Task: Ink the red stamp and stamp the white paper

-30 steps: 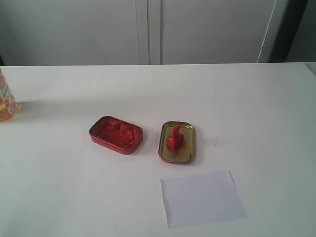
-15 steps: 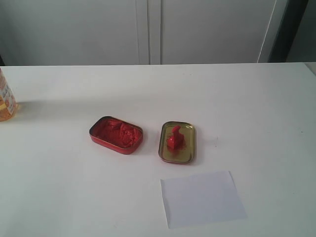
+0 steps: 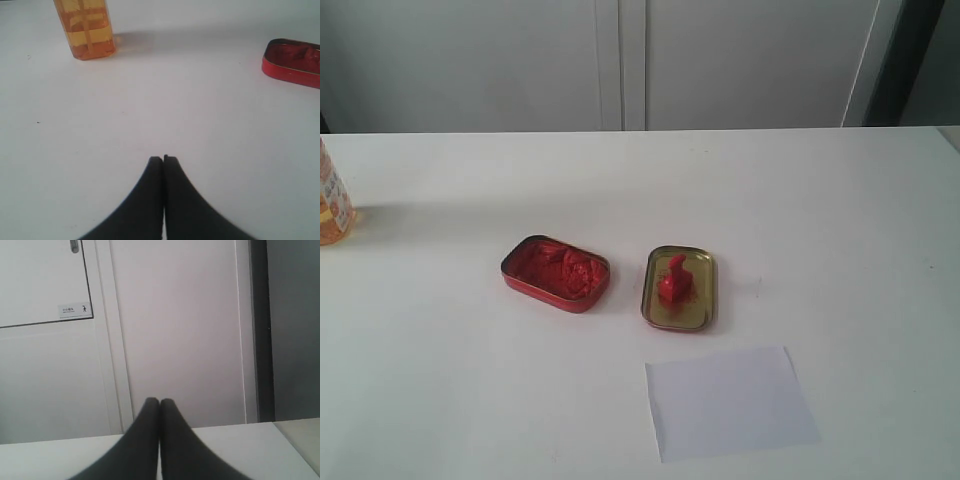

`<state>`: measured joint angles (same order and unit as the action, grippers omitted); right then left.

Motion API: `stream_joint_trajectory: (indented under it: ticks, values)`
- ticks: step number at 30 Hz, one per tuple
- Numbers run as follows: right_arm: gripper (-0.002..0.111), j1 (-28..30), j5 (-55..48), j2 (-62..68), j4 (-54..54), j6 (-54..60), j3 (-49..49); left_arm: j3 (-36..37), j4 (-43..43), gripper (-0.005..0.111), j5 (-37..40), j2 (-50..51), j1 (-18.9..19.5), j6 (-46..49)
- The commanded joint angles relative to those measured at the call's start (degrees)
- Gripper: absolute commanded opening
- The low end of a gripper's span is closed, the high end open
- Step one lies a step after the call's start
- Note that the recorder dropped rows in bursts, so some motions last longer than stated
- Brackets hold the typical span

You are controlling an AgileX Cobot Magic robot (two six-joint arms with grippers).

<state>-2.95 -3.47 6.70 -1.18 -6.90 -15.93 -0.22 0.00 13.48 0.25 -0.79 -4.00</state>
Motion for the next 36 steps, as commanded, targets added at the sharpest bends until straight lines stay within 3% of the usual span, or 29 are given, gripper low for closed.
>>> stream_joint_trajectory:
  ticks: [1, 10, 36]
  values:
    - [0.000, 0.2, -3.1, 6.6, 0.0, 0.7, -5.0, 0.2, 0.0, 0.000, 0.1, -0.2, 0.0, -0.1]
    - [0.000, 0.2, -9.1, 21.6, 0.0, 0.7, -14.3, 0.2, 0.0, 0.000, 0.1, -0.2, 0.0, 0.0]
    - [0.000, 0.2, -0.3, 37.0, 0.0, 0.7, -17.0, 0.2, 0.0, 0.000, 0.1, -0.2, 0.0, 0.0]
